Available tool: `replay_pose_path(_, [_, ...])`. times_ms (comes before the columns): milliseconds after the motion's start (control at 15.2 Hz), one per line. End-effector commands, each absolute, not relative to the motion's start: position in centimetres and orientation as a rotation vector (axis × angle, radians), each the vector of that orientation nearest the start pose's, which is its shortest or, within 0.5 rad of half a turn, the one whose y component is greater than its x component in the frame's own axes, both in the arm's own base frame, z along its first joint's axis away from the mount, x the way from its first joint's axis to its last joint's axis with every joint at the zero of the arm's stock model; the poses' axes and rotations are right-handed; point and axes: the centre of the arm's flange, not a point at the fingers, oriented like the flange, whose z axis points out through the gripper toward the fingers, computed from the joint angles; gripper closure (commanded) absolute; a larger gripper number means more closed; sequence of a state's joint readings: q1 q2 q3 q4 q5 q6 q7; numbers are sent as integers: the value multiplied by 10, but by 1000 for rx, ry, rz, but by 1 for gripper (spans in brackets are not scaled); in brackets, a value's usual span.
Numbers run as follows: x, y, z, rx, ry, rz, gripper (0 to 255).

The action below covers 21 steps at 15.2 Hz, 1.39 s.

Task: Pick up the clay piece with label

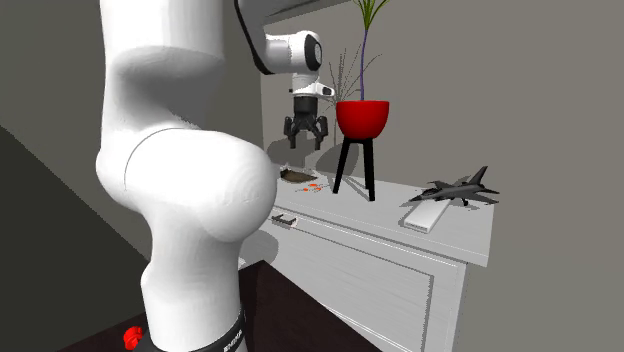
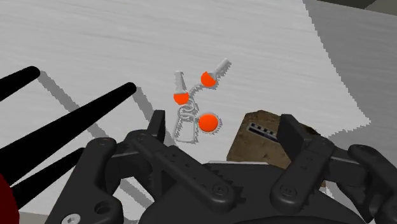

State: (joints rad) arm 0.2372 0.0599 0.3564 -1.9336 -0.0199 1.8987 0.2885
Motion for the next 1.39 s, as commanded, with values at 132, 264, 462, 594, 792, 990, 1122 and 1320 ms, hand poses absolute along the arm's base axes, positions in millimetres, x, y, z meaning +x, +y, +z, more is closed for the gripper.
replay_pose_path(132, [482,364,428,-3134,-585,127,0])
replay_pose_path(264, [487,389,419,-3132,-630,124,0])
replay_pose_path(462, [493,427,405,-3128,-698,121,0])
replay_pose_path(594, [496,452,395,-3125,-744,118,0])
replay_pose_path(792, [499,480,384,-3120,-794,115,0])
replay_pose_path(990, [499,480,368,-3120,-794,115,0])
replay_pose_path(1122, [499,480,358,-3120,-794,115,0])
replay_pose_path(1320, [499,480,344,-3120,-794,115,0])
